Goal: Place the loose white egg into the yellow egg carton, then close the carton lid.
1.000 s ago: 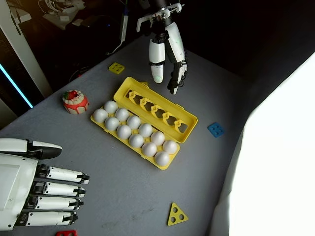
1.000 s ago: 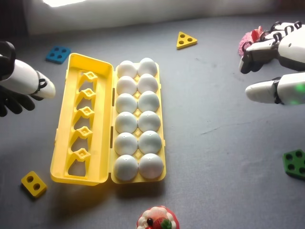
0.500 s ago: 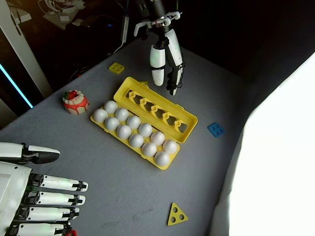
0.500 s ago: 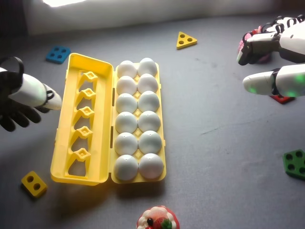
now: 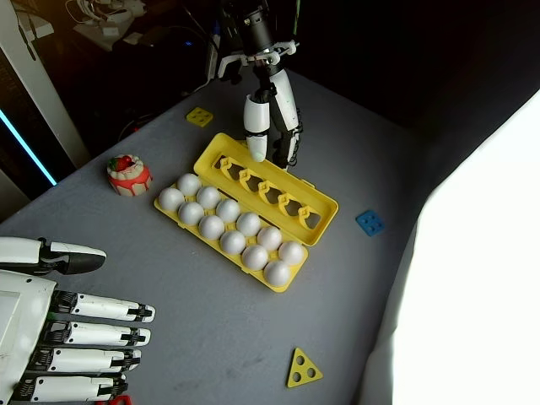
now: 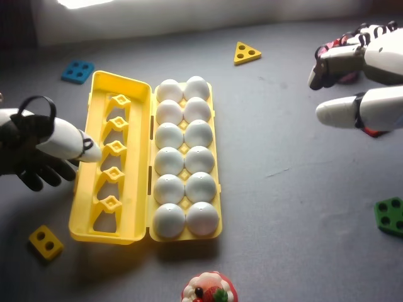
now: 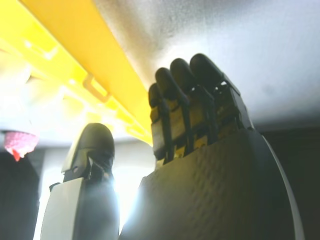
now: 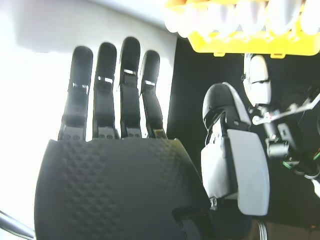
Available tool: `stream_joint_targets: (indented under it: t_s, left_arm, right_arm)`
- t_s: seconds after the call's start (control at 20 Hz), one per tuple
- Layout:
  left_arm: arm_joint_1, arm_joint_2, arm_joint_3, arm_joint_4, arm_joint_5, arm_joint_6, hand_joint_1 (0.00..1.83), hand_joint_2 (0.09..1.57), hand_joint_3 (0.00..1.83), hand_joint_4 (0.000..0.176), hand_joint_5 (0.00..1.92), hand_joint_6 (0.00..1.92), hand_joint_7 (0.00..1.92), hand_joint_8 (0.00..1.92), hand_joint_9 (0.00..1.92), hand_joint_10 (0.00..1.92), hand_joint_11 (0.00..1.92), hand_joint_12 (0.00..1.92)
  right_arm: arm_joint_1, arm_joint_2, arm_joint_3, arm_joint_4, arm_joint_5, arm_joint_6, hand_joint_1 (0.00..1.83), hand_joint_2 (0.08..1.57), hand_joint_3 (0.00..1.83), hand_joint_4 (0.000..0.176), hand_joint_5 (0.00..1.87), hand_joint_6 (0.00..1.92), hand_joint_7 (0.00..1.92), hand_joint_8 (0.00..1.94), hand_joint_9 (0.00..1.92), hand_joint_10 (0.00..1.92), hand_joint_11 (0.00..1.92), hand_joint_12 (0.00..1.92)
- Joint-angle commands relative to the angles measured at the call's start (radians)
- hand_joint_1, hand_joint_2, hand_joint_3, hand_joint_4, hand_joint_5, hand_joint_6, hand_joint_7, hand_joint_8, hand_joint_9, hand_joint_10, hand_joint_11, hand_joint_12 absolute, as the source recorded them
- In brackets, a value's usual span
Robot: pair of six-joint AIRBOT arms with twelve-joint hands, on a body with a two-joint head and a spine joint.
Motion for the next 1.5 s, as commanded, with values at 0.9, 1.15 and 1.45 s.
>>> stream_joint_targets:
  t_s: [0.9,1.15,1.45]
  left_arm:
    - [-0.186,-0.017,-0.002,0.025,0.011,0.127,0.4,1.35,0.0,0.0,0.51,0.03,0.37,0.58,0.19,0.94,0.0,1.58]
    - [-0.264,-0.019,-0.037,0.025,0.048,0.186,0.38,1.35,0.0,0.0,0.5,0.02,0.36,0.57,0.19,0.94,0.0,1.58]
    - [-0.33,-0.019,-0.113,0.025,0.071,0.224,0.4,1.35,0.0,0.0,0.5,0.02,0.34,0.6,0.17,0.96,0.0,1.6]
  right_arm:
    - [0.054,0.007,-0.023,0.015,0.105,-0.003,0.19,1.26,0.0,0.0,0.26,0.8,0.43,0.49,0.15,1.01,0.0,1.59]
    - [0.054,0.007,-0.023,0.015,0.105,-0.003,0.21,1.26,0.0,0.0,0.26,0.82,0.43,0.5,0.13,1.04,0.0,1.58]
    - [0.055,0.008,-0.023,0.016,0.108,-0.005,0.19,1.26,0.0,0.0,0.26,0.8,0.43,0.5,0.14,1.03,0.0,1.58]
